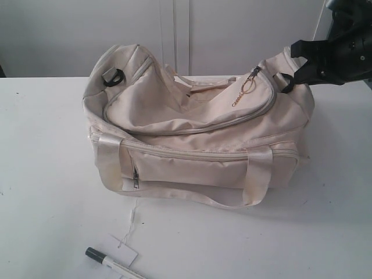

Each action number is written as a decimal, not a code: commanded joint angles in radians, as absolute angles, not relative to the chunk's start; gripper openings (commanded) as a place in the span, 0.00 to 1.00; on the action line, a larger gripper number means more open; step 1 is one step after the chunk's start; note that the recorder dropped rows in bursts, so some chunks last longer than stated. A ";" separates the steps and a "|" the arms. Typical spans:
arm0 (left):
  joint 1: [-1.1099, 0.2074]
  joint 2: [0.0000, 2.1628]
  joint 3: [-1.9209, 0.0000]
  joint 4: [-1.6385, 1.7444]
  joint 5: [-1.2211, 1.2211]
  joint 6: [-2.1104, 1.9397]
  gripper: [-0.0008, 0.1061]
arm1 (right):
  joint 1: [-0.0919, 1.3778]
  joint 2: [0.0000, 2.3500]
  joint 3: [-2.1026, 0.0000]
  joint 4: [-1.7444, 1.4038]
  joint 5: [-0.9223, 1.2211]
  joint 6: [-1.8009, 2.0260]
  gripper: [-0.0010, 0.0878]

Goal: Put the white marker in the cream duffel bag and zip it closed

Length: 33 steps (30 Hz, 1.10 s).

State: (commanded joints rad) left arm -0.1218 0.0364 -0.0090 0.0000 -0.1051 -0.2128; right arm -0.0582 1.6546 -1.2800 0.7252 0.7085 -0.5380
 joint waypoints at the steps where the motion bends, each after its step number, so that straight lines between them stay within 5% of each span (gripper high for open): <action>1: -0.122 0.055 -0.019 0.000 -0.081 -0.213 0.01 | -0.058 1.655 -1.280 0.725 0.709 -0.538 0.01; 13: -0.122 0.361 -0.221 0.000 -0.018 -0.209 0.01 | -0.058 1.655 -1.280 0.725 0.711 -0.538 0.01; 22: -0.167 0.631 -0.485 0.000 0.281 -0.060 0.01 | -0.058 1.655 -1.280 0.727 0.711 -0.538 0.01; 33: -0.235 0.931 -0.760 -0.461 0.491 0.430 0.01 | -0.058 1.655 -1.280 0.737 0.718 -0.534 0.01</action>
